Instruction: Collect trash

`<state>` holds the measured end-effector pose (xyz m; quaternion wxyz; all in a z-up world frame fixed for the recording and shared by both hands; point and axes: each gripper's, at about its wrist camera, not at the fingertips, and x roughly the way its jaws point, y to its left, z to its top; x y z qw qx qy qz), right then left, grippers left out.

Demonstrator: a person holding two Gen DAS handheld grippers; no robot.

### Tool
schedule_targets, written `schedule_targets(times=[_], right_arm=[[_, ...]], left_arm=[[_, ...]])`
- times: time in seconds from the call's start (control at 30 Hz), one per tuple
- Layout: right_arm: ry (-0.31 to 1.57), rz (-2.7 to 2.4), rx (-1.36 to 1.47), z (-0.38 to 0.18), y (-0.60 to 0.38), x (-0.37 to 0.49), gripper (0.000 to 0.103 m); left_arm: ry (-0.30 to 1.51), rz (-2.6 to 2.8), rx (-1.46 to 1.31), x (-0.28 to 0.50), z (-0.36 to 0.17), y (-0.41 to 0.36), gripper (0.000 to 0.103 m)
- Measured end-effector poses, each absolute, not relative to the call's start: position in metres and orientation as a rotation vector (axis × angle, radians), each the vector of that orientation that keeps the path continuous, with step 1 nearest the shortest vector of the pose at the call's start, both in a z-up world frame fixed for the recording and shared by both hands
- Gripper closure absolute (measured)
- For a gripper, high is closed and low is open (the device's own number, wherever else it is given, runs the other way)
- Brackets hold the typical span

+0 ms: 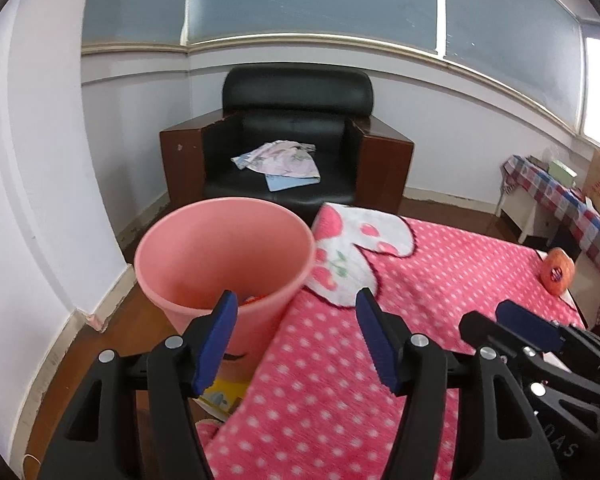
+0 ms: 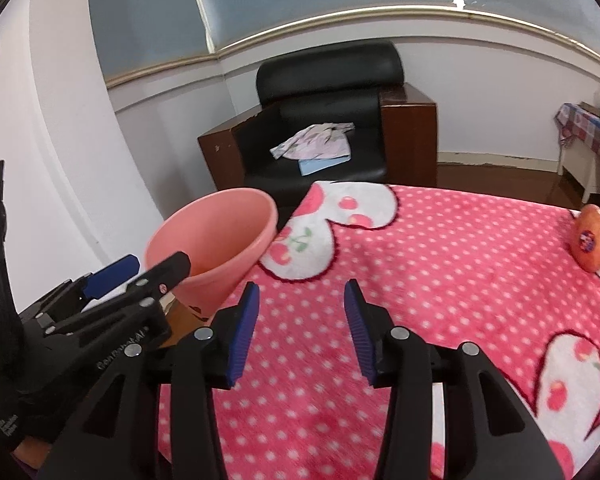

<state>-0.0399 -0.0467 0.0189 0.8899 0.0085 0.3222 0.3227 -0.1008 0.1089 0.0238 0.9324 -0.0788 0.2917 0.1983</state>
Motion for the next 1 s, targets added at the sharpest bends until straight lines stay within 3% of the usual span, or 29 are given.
schedule_targets(times=[1.0], right_arm=[[0.667, 0.521, 0.069, 0.009, -0.115, -0.061, 0.058]], left_arm=[[0.63, 0.321, -0.091, -0.109, 0.019, 0.046, 0.042]])
